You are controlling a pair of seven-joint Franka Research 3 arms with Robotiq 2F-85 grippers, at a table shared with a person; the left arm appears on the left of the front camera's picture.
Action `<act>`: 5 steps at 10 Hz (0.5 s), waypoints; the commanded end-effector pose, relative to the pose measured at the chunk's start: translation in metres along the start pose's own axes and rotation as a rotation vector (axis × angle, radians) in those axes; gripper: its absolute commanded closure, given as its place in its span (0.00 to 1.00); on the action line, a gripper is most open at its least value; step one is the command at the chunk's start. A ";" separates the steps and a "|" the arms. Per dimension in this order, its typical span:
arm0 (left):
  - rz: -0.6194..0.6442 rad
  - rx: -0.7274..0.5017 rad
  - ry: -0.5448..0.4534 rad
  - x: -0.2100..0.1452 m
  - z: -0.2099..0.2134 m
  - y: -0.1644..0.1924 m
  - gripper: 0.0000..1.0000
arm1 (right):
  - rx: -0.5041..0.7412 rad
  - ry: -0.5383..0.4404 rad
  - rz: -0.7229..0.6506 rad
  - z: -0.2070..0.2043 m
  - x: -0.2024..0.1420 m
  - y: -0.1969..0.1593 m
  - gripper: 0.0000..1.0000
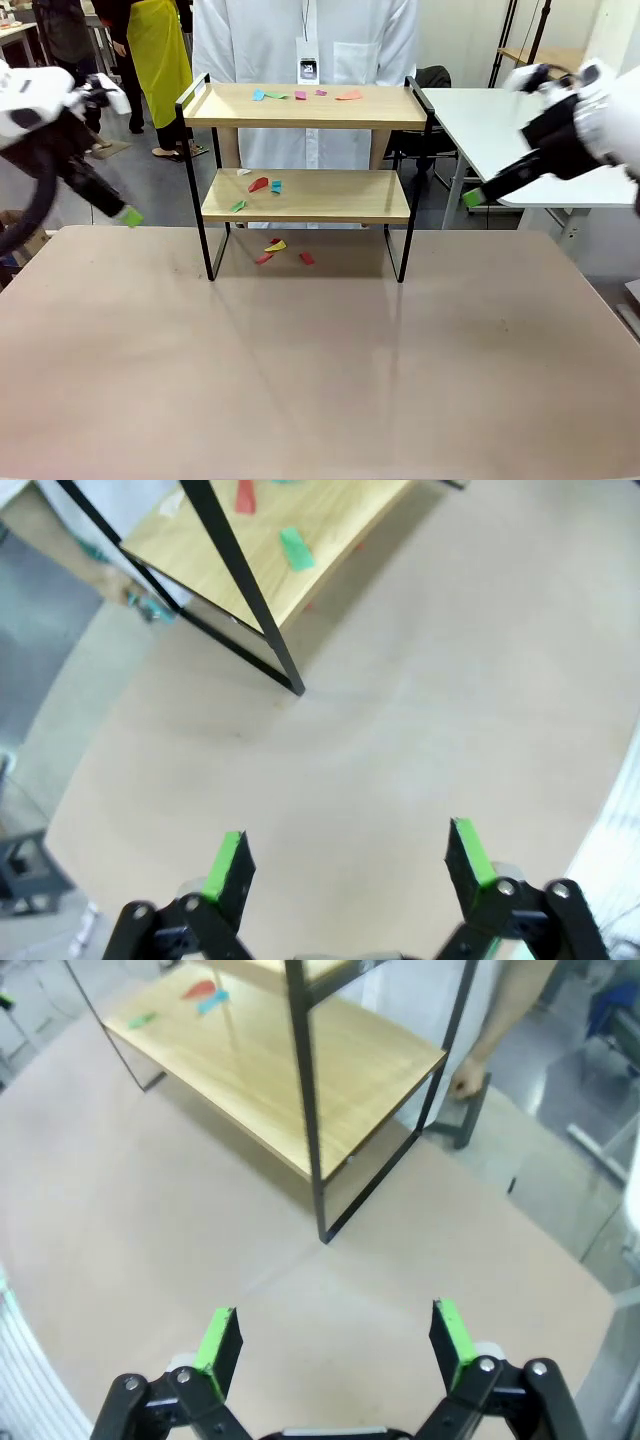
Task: Clean the shelf.
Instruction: Pick up the Duster handed by the human.
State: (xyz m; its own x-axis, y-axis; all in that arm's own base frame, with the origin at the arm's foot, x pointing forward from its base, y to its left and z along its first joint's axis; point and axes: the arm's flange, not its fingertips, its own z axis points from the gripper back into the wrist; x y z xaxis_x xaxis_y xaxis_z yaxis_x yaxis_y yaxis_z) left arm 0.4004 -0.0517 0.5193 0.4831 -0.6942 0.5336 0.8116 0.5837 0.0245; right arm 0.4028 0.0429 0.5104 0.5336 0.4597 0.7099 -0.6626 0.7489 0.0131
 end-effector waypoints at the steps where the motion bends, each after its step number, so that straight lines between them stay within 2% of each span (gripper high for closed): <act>1: -0.173 -0.163 -0.051 -0.024 0.007 0.040 0.00 | 0.113 -0.116 0.096 0.017 -0.023 -0.059 0.00; 2: -0.238 -0.228 -0.085 -0.036 0.004 0.055 0.00 | 0.185 -0.186 0.134 0.028 -0.037 -0.086 0.00; 3: -0.275 -0.246 -0.129 -0.048 0.002 0.068 0.00 | 0.206 -0.240 0.165 0.035 -0.053 -0.106 0.00; 5: -0.213 -0.192 -0.220 -0.068 0.004 0.088 0.00 | 0.202 -0.319 0.153 0.044 -0.074 -0.126 0.00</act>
State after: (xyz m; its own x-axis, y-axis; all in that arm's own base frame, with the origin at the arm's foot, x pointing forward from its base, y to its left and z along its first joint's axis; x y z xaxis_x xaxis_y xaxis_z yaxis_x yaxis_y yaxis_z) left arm 0.4249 0.0450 0.4888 0.2127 -0.7070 0.6744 0.9530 0.3026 0.0167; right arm 0.4098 -0.1090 0.4919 0.2698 0.3982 0.8767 -0.8098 0.5864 -0.0171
